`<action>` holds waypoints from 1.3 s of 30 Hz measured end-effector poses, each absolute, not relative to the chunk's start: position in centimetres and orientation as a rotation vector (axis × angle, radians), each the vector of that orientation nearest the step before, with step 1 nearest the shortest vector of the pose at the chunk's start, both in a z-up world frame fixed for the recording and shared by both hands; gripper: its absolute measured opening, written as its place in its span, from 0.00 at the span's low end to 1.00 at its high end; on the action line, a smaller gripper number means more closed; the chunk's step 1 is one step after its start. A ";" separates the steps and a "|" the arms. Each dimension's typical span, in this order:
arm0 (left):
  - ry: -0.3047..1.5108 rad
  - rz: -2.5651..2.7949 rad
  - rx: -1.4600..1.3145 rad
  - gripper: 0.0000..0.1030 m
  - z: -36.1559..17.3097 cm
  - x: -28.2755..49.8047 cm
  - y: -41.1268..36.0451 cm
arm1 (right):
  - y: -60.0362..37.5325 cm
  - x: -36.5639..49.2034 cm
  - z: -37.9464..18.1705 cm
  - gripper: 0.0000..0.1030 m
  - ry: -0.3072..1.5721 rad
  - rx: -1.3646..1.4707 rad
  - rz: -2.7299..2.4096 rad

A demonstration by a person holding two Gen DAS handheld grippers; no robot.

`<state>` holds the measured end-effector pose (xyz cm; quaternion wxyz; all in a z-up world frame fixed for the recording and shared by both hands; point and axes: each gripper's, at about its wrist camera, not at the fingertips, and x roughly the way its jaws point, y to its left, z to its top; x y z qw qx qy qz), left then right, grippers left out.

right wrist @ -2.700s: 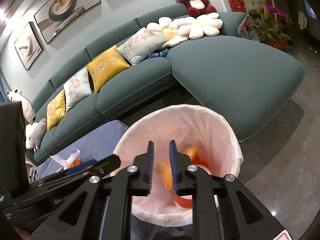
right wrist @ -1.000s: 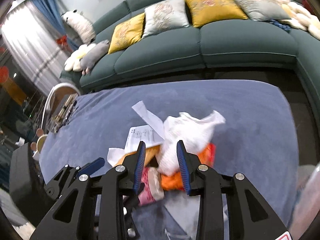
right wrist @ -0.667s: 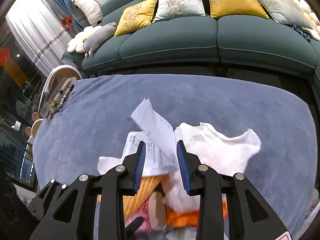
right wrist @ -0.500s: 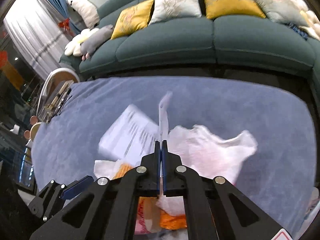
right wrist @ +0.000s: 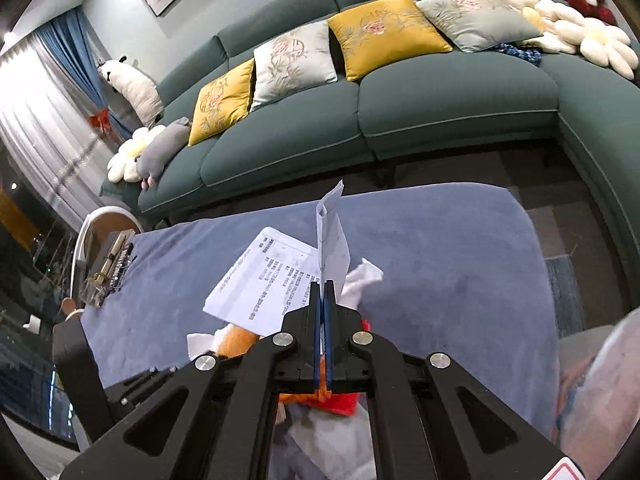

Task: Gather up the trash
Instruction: 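Carry the receipt and orange mesh cloth over the white bin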

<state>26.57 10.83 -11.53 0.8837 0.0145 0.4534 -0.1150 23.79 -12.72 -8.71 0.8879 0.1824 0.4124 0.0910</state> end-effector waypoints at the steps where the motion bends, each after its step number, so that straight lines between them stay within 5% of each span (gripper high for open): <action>1: 0.940 -0.238 0.016 0.11 -11.2 26.4 10.9 | -13.0 23.3 -8.4 0.02 0.853 0.381 0.187; 22: 0.873 -0.343 -0.056 0.11 -2.0 17.6 1.4 | -20.7 11.8 -3.0 0.02 0.716 0.415 0.081; 39: 0.877 -0.572 0.069 0.11 -1.1 12.0 -12.6 | -33.6 1.6 -5.7 0.02 0.698 0.484 -0.197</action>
